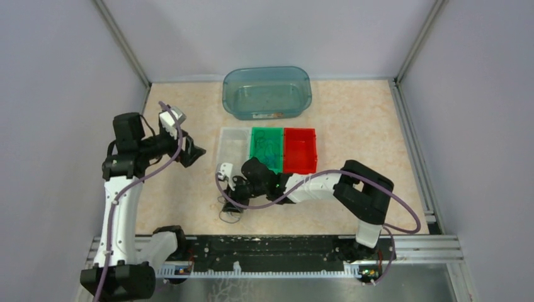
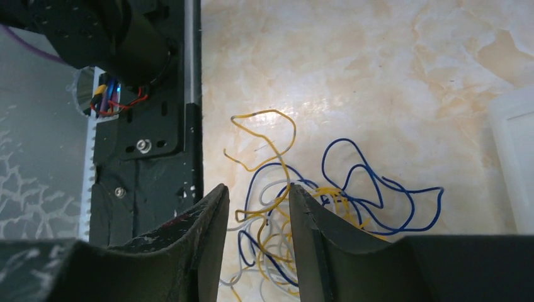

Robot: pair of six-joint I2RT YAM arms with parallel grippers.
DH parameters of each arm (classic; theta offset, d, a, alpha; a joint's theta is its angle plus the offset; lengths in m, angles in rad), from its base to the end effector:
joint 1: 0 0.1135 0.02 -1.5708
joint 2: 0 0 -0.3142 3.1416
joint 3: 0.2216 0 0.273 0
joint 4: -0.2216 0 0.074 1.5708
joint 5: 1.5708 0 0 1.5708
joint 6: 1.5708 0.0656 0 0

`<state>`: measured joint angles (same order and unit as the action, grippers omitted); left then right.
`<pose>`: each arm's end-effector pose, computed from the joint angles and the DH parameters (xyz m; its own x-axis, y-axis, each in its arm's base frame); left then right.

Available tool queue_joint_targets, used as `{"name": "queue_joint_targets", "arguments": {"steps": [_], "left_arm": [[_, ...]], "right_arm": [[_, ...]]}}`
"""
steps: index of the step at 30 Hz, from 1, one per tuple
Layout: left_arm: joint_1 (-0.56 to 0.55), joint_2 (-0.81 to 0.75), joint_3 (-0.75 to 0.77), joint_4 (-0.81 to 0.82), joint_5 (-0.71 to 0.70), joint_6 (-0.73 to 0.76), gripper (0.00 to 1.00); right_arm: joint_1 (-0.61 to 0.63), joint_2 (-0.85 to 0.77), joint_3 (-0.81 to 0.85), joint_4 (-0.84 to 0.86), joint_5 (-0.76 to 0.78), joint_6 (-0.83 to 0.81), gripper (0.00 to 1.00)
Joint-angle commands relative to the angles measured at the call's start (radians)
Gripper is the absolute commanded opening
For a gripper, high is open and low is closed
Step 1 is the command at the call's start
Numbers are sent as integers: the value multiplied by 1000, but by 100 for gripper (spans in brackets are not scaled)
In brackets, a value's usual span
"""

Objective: Untangle the cables

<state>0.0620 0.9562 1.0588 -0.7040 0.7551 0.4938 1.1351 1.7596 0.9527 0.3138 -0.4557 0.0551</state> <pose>0.2004 -0.0326 0.3883 -0.2513 0.3302 -0.9098 0.7246 0.6874 0.0494 0.1526 0.3962 0.2084 -0.2533 -0.4270 -0.8681 -0.9652 0.0511 0.2565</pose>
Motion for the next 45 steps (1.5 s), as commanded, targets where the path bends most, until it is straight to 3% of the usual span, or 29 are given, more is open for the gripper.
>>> {"name": "queue_joint_targets", "arguments": {"steps": [1, 6, 9, 14, 19, 21, 22, 24, 32, 37, 40, 44, 45], "left_arm": [[70, -8, -4, -31, 130, 84, 100], [99, -18, -51, -48, 184, 160, 100], [104, -35, -79, -56, 239, 209, 100], [104, -74, -116, -100, 326, 313, 100], [101, -45, -132, -498, 354, 827, 99], [101, -33, -175, -542, 292, 916, 99], [101, -33, -193, -528, 261, 916, 99], [102, -40, -216, -465, 211, 870, 100], [103, -111, -235, -252, 279, 700, 100], [104, -97, -210, -235, 290, 641, 100], [104, -103, -203, -233, 304, 634, 100], [104, -105, -188, -231, 299, 620, 100], [104, -105, -185, -230, 298, 613, 100]], "right_arm": [[5, 27, 82, 74, 46, 15, 37], [4, 12, 86, 68, 123, 12, 21], [5, -30, 60, 91, 165, 9, 0], [2, -128, 15, 147, 193, 17, 0], [-21, -202, -43, 218, 187, 88, 0], [-31, -211, -70, 252, 164, 139, 22], [-32, -205, -72, 253, 149, 151, 37], [-31, -170, -52, 222, 117, 175, 47], [-24, 10, 61, 64, 67, 167, 49], [-20, 72, 101, 56, -5, 176, 40], [-20, 82, 98, 88, -26, 192, 27], [-20, 78, 97, 102, -10, 202, 0], [-21, 72, 96, 109, 0, 207, 0]]}}
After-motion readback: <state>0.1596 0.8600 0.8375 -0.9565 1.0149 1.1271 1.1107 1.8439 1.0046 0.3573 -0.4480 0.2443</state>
